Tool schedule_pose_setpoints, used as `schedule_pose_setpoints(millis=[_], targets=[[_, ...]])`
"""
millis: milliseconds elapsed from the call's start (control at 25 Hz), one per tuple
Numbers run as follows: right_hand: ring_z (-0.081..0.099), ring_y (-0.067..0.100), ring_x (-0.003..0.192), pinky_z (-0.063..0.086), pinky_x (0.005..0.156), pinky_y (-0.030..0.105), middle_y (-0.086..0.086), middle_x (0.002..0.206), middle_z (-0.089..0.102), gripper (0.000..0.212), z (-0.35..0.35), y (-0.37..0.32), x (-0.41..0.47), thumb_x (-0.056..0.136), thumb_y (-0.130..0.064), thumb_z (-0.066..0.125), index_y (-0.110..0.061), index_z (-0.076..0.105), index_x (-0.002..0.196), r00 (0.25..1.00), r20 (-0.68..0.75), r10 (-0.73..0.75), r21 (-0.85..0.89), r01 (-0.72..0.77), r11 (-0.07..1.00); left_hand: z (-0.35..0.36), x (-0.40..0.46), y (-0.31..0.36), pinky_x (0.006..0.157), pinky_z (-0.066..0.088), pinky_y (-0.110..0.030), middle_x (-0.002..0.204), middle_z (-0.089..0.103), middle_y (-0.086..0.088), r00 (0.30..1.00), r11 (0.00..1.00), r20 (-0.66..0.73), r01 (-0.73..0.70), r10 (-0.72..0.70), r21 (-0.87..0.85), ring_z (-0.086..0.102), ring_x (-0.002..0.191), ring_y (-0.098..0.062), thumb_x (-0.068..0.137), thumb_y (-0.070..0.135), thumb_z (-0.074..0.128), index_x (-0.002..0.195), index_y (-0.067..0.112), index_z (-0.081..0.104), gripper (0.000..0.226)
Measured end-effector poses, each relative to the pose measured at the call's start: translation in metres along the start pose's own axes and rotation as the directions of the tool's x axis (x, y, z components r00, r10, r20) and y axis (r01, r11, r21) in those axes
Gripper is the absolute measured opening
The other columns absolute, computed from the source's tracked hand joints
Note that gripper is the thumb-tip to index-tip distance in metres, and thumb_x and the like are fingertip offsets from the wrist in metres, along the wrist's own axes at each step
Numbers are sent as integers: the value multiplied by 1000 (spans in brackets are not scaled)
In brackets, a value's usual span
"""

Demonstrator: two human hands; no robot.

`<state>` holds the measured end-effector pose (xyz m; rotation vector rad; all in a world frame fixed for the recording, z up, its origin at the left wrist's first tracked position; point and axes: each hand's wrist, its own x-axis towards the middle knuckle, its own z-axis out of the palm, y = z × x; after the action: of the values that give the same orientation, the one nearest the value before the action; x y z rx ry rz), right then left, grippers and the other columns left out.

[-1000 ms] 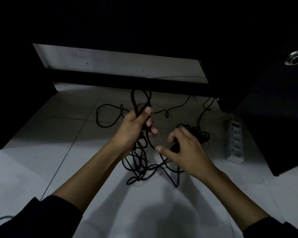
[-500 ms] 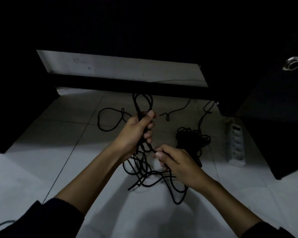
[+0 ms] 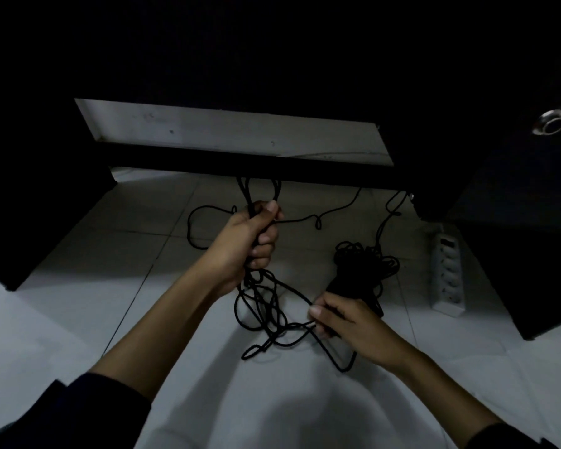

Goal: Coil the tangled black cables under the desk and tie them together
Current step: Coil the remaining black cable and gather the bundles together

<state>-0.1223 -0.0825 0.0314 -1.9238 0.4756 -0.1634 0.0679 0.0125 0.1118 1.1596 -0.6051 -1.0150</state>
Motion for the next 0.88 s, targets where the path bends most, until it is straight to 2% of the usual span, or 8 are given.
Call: schedule_pose_setpoints(millis=[160,280,360,480,560,680,800,880], targets=[[53,7,69,45,68,29,-7,73,54,13,-17,-4,-2,99,-28,49,-24,55,88,997,-79,17,-33,-20,999,-7,-4,6,33,18,-12,54,34,5,999,990,2,52,-53,134,22,35,-2,101,29,41,92,12,50,22],[57,-2,78,44,71,14,-18,79,60,14,-32,-34,3,98,-20,51,-26,63,98,990,-113,-89,-182,67,981,-6,-5,2,34,24,-16,60,40,3,995,957,38,73,-87,282,26,38,-4,102,31,40,94,11,51,24],[61,0,82,45,71,13,-13,80,65,18,-39,-59,4,98,-15,51,-24,65,104,981,-74,-177,-295,148,944,-2,-6,0,38,33,-18,64,48,1,995,932,38,70,-90,356,34,41,-6,102,31,41,94,10,53,26],[65,-2,87,47,73,10,-11,87,70,16,-36,-86,6,96,-12,54,-22,58,107,959,6,-284,-348,268,898,6,-7,-3,60,55,-25,78,62,-6,995,907,54,55,-85,417,60,64,-16,102,30,41,94,7,59,30],[64,-4,86,45,72,8,-10,91,69,15,-29,-93,10,95,-12,57,-21,54,106,934,27,-355,-408,334,850,12,-9,-7,72,57,-32,83,66,-7,991,908,102,38,-88,418,66,78,-20,102,29,40,95,7,60,30],[56,1,80,42,65,7,-8,89,57,24,-21,-89,16,89,-9,64,-23,48,100,902,-34,-429,-452,369,812,21,-12,-9,58,54,-28,76,62,-5,985,915,144,27,-92,402,64,65,-20,103,23,38,91,8,53,24],[45,-3,77,36,66,5,-10,89,42,40,-19,-81,20,80,-11,74,-28,40,92,824,-103,-557,-569,410,713,25,-13,-12,52,51,-26,75,68,-3,973,921,182,62,-141,384,64,59,-22,102,31,39,104,5,53,29],[42,-1,74,34,65,5,-9,89,42,39,-22,-77,22,76,-16,80,-21,43,88,796,-141,-589,-600,405,690,25,-13,-15,49,48,-25,67,64,-1,966,912,221,29,-131,410,55,50,-17,102,36,38,106,5,54,36]])
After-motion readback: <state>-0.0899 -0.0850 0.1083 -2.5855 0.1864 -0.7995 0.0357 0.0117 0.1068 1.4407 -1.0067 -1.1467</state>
